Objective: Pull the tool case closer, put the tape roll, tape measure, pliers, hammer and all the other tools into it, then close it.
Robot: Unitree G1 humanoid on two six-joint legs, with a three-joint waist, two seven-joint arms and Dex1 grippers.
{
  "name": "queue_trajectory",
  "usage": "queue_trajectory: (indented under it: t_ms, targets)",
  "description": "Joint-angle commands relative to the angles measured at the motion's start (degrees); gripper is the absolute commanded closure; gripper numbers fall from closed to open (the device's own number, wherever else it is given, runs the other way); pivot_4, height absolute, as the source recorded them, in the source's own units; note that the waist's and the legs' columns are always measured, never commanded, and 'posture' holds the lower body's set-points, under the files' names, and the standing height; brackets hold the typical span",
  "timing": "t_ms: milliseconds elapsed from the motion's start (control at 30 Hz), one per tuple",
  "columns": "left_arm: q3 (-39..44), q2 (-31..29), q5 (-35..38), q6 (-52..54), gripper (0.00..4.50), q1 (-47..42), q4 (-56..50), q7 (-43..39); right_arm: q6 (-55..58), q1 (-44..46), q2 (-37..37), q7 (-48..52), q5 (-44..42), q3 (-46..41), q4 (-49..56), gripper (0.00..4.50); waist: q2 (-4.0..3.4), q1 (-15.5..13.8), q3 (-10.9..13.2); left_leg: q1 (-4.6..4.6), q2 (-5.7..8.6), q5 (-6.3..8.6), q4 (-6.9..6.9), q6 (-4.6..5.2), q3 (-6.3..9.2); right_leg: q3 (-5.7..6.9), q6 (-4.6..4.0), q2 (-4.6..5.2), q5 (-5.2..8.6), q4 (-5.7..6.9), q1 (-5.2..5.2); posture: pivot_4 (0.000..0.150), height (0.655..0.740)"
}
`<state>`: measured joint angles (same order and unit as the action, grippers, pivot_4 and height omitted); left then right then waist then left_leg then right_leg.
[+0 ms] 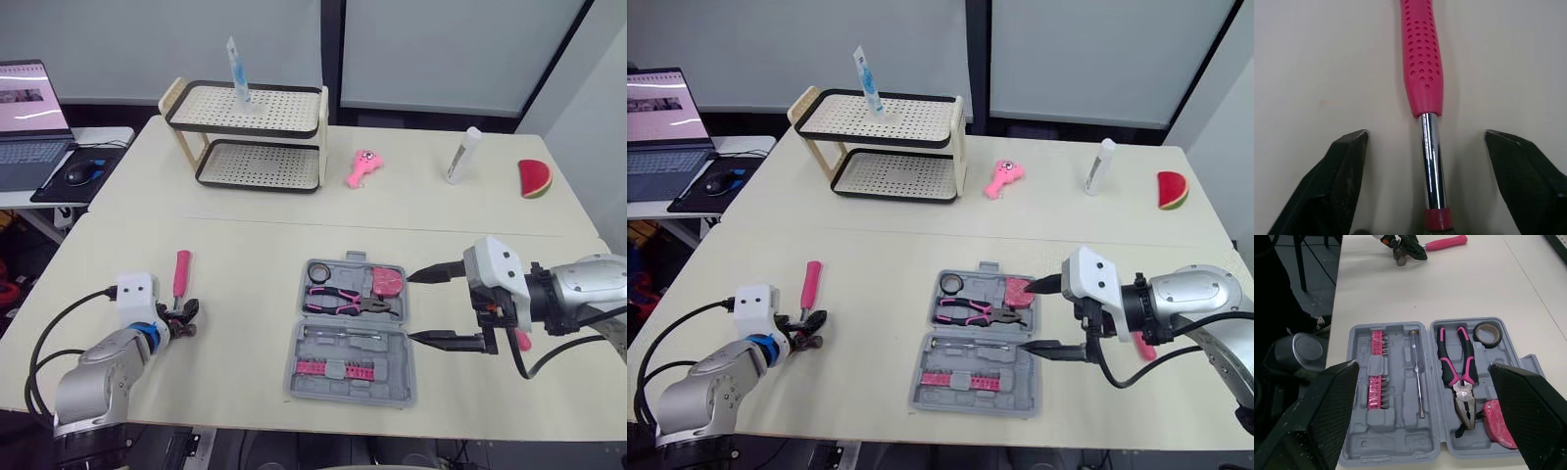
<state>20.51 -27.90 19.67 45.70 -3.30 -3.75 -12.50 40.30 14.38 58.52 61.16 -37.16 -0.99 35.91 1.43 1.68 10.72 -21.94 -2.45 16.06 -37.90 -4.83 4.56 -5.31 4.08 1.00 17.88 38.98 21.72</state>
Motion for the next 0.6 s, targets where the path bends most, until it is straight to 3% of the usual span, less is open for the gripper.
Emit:
queue_trajectory:
  t_ms: [33, 300, 467, 600]
  targets:
    - [-1.51, 0.46, -0.67, 0.73, 1.87, -0.51, 0.32, -0.15, -1.35, -0.66, 1.02, 0.30, 0.27, -2.23, 1.56, 0.00, -0.01, -0.02, -0.01, 0.01, 0.00, 0.00, 0.00, 0.00, 0.00, 0.00, 0.00, 0.00, 0.00, 0.00, -0.01, 0.150, 0.7350]
    - [-2.95, -0.50, -2.54, -1.00, 4.35, -2.31, 4.03, -1.85, -1.94, -2.22, 1.88, 0.12, 0.20, -3.10, 2.01, 0.00, -0.11, -0.06, -0.07, 0.08, 0.02, -0.01, -0.01, 0.00, 0.02, 0.00, 0.01, 0.00, 0.00, 0.01, -0.08, 0.150, 0.7350]
    - [-2.81, -0.64, -2.48, -0.82, 4.44, -1.05, 1.60, -2.80, -1.75, -3.41, 2.20, -0.25, -0.04, -4.11, 2.65, 0.00, -0.17, -0.07, -0.10, 0.10, 0.02, -0.01, 0.00, 0.00, 0.02, 0.00, 0.01, 0.00, 0.00, 0.01, -0.10, 0.150, 0.7350]
    - [-4.14, 0.31, -0.11, 3.79, 4.44, 4.38, -10.01, -3.57, -1.66, -4.26, 2.30, -0.40, -0.15, -4.69, 3.06, 0.00, -0.17, 0.06, -0.10, 0.06, 0.01, 0.00, -0.01, 0.00, 0.00, -0.03, 0.01, 0.03, -0.01, -0.01, -0.09, 0.150, 0.7350]
